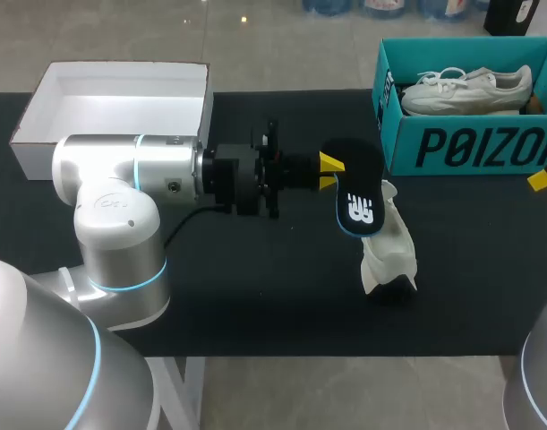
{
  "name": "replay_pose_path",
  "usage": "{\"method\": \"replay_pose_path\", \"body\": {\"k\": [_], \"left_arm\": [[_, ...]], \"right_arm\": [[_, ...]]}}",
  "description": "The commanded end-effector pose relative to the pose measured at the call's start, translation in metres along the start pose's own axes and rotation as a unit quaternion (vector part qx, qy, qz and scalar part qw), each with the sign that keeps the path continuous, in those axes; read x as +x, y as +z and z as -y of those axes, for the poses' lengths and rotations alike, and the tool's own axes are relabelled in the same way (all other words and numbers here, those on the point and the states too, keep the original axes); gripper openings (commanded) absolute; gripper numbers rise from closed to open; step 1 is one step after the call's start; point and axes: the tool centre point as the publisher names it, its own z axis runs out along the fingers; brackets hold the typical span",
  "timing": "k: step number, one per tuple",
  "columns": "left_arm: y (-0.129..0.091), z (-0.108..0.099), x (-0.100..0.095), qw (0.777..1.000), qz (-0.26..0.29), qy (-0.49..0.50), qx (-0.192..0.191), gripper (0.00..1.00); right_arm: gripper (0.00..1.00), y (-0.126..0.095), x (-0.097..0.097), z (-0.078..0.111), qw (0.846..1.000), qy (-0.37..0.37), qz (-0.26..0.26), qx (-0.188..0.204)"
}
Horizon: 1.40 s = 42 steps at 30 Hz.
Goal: Take the shoe out of the shoebox, open the shoe tongue, remove and reinsert the insole, then place the shoe into the shoebox
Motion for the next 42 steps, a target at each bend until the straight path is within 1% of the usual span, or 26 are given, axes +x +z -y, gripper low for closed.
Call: {"method": "replay_pose_path", "body": {"k": [1, 5, 10, 13, 18, 22, 25, 29, 34, 42], "left_arm": [[0.006, -0.006, 0.018, 0.999, -0.024, -0.030, 0.021, 0.00], [0.012, -0.011, 0.035, 0.995, -0.070, -0.068, 0.026, 0.00], [0.016, -0.017, 0.048, 0.991, -0.089, -0.100, 0.027, 0.00], [0.024, -0.018, 0.056, 0.987, -0.102, -0.122, 0.032, 0.00], [0.041, -0.010, 0.066, 0.982, -0.122, -0.139, 0.048, 0.00], [0.053, -0.003, 0.081, 0.978, -0.134, -0.150, 0.063, 0.00], [0.061, -0.003, 0.092, 0.975, -0.141, -0.155, 0.069, 0.00], [0.070, -0.009, 0.102, 0.974, -0.144, -0.155, 0.077, 0.00], [0.079, -0.019, 0.107, 0.973, -0.146, -0.157, 0.082, 0.00], [0.080, -0.034, 0.119, 0.970, -0.160, -0.169, 0.073, 0.00]], "right_arm": [[1.00, 0.001, 0.000, -0.001, 1.000, 0.001, 0.001, 0.002], [1.00, 0.001, 0.000, -0.001, 1.000, 0.001, 0.001, 0.002], [1.00, 0.001, 0.000, -0.001, 1.000, 0.001, 0.001, 0.002], [1.00, 0.001, 0.000, -0.001, 1.000, 0.001, 0.001, 0.002], [1.00, 0.001, 0.000, -0.001, 1.000, 0.001, 0.001, 0.002], [1.00, 0.001, 0.000, -0.001, 1.000, 0.001, 0.001, 0.002], [1.00, 0.001, 0.000, -0.001, 1.000, 0.001, 0.001, 0.002], [1.00, 0.001, 0.000, -0.001, 1.000, 0.001, 0.001, 0.002], [1.00, 0.001, 0.000, -0.001, 1.000, 0.001, 0.001, 0.002], [1.00, 0.001, 0.000, -0.001, 1.000, 0.001, 0.001, 0.002]]}}
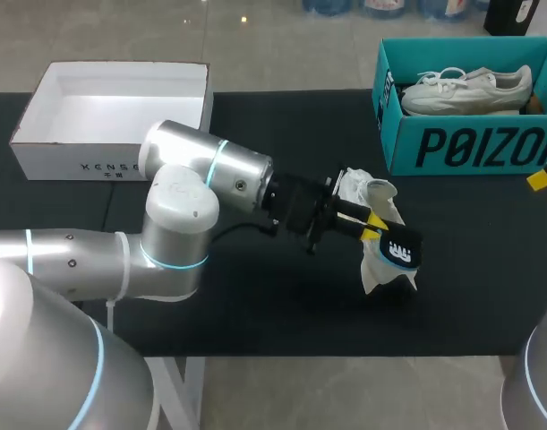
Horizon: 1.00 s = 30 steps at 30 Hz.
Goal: Take the shoe out of the shoebox, open the shoe tongue, remove and reinsert the insole, then place the shoe into the shoebox
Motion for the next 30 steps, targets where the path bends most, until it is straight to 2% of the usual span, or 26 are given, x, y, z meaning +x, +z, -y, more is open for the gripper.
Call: {"method": "replay_pose_path", "body": {"k": [1, 20, 30], "left_arm": [[0.005, -0.012, 0.001, 1.000, -0.008, -0.007, 0.000, 0.00], [0.014, -0.058, 0.015, 0.999, -0.033, -0.028, -0.009, 0.00], [0.005, -0.082, 0.014, 0.994, -0.088, 0.002, -0.060, 0.00]], "right_arm": [[1.00, 0.000, -0.001, 0.000, 1.000, 0.000, 0.000, 0.001], [1.00, 0.000, -0.001, 0.000, 1.000, 0.000, 0.000, 0.001], [1.00, 0.000, -0.001, 0.000, 1.000, 0.000, 0.000, 0.001]]}}
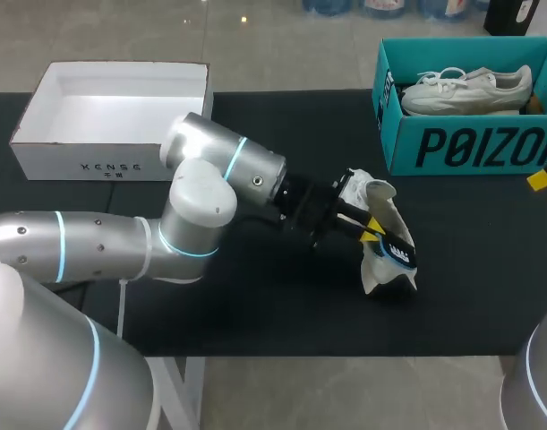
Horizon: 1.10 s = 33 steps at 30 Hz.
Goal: Take the shoe out of the shoebox, open the shoe tongue, remove and reinsert the insole, then place the shoe into the shoebox
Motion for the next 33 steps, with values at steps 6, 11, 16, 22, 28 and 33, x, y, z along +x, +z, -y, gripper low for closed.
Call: {"method": "replay_pose_path", "body": {"k": [6, 11, 16, 22, 28, 33], "left_arm": [[-0.007, -0.019, -0.009, 0.996, -0.059, 0.037, -0.051, 0.00], [-0.004, -0.026, -0.003, 0.994, -0.074, 0.041, -0.066, 0.00], [-0.007, -0.019, -0.002, 0.994, -0.069, 0.043, -0.070, 1.00], [-0.012, -0.006, -0.004, 0.995, -0.051, 0.047, -0.068, 0.86], [-0.007, 0.001, -0.004, 0.996, -0.048, 0.047, -0.064, 0.55], [0.001, -0.002, -0.005, 0.996, -0.047, 0.042, -0.060, 0.28]], "right_arm": [[1.00, 0.001, -0.001, 0.000, 1.000, 0.000, 0.000, 0.002], [1.00, 0.001, -0.001, 0.000, 1.000, 0.000, 0.000, 0.002], [1.00, 0.001, -0.001, 0.000, 1.000, 0.000, 0.000, 0.002], [1.00, 0.001, -0.001, 0.000, 1.000, 0.000, 0.000, 0.002], [1.00, 0.001, -0.001, 0.000, 1.000, 0.000, 0.000, 0.002], [1.00, 0.001, -0.001, 0.000, 1.000, 0.000, 0.000, 0.002]]}}
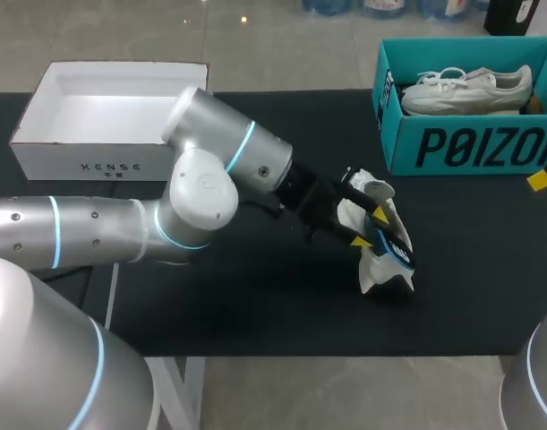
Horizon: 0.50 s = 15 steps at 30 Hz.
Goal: Take the shoe out of the shoebox, open the shoe tongue, remove and reinsert the insole, then place the shoe into the shoebox
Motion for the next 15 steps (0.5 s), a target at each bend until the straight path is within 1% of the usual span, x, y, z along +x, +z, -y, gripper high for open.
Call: {"method": "replay_pose_path", "body": {"k": [1, 2, 8, 15], "left_arm": [[0.011, -0.004, -0.003, 1.000, 0.001, -0.001, 0.001, 0.14], [0.012, -0.004, -0.004, 1.000, 0.000, -0.002, 0.002, 0.00], [0.020, -0.008, -0.005, 1.000, -0.008, -0.002, 0.004, 0.00], [0.017, -0.017, -0.008, 1.000, -0.015, 0.000, -0.001, 0.00]], "right_arm": [[1.00, 0.000, -0.001, 0.000, 1.000, 0.001, 0.000, 0.002], [1.00, 0.000, -0.001, 0.000, 1.000, 0.001, 0.000, 0.002], [1.00, 0.000, -0.001, 0.000, 1.000, 0.001, 0.000, 0.002], [1.00, 0.000, -0.001, 0.000, 1.000, 0.001, 0.000, 0.002]]}}
